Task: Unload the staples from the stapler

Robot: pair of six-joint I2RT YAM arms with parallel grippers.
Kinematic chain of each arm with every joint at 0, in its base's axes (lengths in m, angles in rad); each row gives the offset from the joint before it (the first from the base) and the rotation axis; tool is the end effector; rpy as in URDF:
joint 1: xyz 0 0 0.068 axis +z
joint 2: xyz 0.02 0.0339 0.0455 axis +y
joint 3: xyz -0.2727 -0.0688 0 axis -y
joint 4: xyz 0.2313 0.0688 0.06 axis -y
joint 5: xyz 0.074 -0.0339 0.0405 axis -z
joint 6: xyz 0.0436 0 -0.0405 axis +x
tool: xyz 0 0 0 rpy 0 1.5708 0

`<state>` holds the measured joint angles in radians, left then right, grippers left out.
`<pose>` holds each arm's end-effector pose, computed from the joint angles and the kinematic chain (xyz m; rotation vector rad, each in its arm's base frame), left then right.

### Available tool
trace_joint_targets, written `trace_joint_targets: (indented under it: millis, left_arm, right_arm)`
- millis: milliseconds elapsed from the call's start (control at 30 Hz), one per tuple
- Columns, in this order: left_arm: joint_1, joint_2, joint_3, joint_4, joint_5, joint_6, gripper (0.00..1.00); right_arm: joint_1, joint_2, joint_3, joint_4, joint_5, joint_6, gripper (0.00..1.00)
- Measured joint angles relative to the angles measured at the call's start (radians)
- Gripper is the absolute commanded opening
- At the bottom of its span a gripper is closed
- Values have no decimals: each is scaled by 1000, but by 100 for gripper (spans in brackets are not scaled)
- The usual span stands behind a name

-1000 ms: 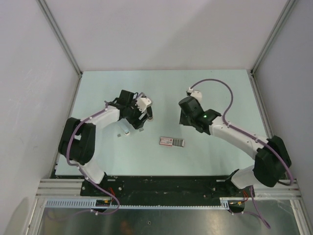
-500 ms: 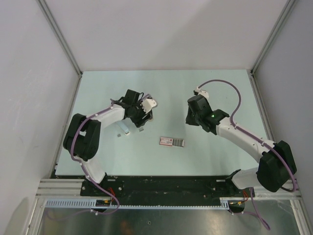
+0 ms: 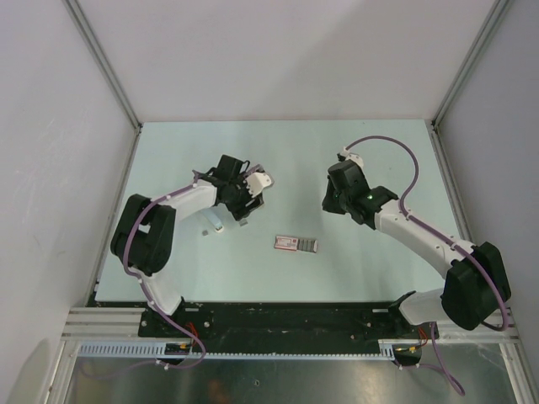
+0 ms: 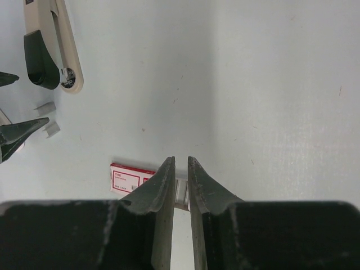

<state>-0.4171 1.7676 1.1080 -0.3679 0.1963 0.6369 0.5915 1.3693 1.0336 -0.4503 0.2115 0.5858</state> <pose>0.3195 -0.1509 0.1867 1.3567 2.1910 -0.1734 0.2425 0.1519 0.2786 0.0968 2.3572 0.3335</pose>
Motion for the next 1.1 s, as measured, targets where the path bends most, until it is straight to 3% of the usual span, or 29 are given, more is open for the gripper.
trace_joint_targets:
  millis: [567, 933, 1100]
  left_arm:
    - [-25, 2, -28, 0, -10, 27, 75]
    - [-26, 29, -17, 5, -10, 27, 66]
    - [-26, 35, -10, 4, -10, 27, 57]
  right_arm:
    - [-5, 0, -12, 11, -18, 0, 17]
    - [-5, 2, -20, 15, -30, 1, 12]
    - [-5, 2, -22, 16, -37, 1, 9]
